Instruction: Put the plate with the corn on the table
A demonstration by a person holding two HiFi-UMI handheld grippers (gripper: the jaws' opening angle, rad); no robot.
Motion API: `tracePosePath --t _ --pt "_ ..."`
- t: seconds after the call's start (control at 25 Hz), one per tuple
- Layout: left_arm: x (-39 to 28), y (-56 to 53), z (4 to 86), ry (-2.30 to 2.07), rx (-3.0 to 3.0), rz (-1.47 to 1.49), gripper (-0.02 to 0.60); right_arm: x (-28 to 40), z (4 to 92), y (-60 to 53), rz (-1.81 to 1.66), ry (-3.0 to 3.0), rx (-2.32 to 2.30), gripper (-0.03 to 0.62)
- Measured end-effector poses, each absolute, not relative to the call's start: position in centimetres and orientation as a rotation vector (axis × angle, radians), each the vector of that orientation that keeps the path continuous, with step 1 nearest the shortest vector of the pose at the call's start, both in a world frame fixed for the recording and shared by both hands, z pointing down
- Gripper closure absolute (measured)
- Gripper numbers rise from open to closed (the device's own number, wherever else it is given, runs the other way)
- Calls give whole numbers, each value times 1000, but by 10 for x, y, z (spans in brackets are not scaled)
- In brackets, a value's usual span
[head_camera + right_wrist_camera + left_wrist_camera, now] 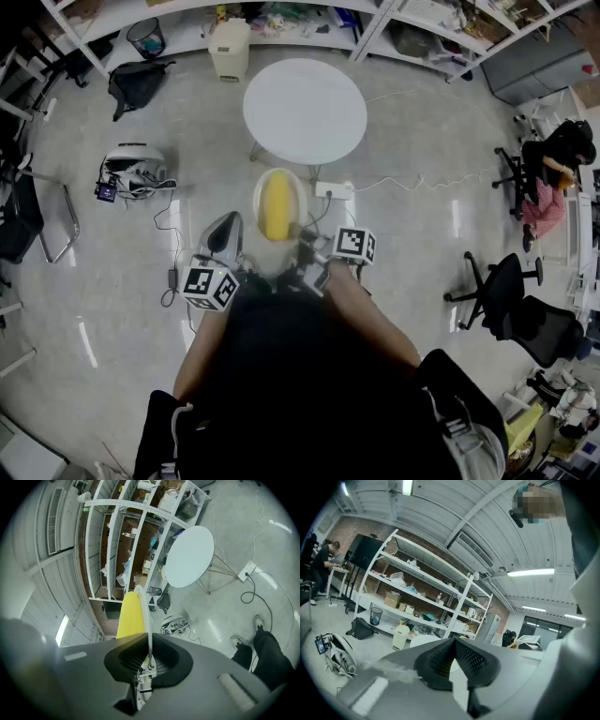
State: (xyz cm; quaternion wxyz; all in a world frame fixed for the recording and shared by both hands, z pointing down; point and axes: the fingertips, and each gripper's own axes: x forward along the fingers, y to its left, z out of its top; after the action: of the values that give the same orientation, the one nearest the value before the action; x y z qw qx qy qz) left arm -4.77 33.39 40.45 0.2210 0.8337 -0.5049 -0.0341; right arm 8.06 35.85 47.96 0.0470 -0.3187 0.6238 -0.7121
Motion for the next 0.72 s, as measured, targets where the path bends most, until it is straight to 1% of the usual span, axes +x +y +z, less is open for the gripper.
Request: tracePosePath --t 0.16,0.32,0.72 --pt "-49 332 405 -1397 2308 -97 575 79 480 352 -2105 1990 -928 564" --pt "-55 334 408 -1402 2298 -99 577 74 480 356 -2144 1945 -957 564" --pt "-61 336 409 -1402 2289 -104 575 65 477 355 -2114 1992 -908 566"
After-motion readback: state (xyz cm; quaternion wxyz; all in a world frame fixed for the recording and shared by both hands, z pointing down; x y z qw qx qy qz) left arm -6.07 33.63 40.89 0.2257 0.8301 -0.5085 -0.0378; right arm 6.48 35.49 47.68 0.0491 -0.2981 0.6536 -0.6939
